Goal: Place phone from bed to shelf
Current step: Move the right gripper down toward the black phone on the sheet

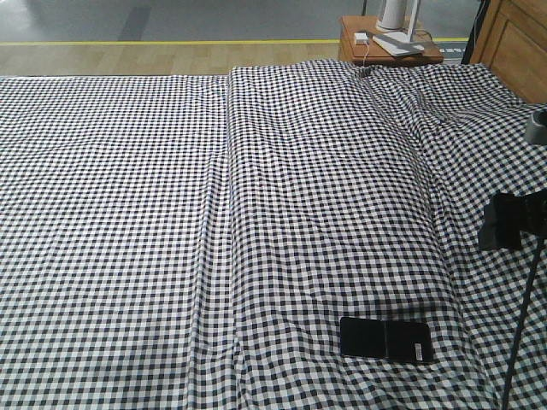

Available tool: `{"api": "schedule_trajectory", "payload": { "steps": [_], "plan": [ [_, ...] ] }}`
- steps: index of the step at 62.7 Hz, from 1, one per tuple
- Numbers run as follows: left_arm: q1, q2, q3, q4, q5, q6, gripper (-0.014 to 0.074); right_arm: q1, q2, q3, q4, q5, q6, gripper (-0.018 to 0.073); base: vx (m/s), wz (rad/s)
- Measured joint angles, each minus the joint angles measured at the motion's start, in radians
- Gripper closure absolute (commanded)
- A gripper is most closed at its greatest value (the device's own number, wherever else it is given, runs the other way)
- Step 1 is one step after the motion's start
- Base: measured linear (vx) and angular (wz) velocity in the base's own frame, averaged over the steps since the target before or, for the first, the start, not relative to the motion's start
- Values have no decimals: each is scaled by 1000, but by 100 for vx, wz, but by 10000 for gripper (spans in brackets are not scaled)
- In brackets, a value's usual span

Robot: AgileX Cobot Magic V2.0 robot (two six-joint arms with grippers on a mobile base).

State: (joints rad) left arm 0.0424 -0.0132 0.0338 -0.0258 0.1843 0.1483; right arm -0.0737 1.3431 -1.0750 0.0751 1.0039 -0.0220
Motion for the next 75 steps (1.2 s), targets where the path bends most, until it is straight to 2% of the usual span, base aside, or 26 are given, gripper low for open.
{"api": "schedule_trajectory", "payload": {
  "steps": [4,13,24,37,55,75],
  "plan": [
    [0,0,0,0,0,0,595,-69,52,-4,79,0,-67,-101,0,0],
    [0,0,0,0,0,0,595,-233,167,-5,290,-1,-288,-90,0,0],
    [0,0,0,0,0,0,595,-334,325,-9,490,-10,-556,-85,0,0],
    [0,0,0,0,0,0,595,-344,511,-11,623,-33,-767,-81,0,0],
    [0,0,0,0,0,0,595,-344,770,-27,727,-118,-966,-74,0,0],
    [0,0,0,0,0,0,595,-344,1053,-226,753,-86,-993,-64,0,0]
  ]
}}
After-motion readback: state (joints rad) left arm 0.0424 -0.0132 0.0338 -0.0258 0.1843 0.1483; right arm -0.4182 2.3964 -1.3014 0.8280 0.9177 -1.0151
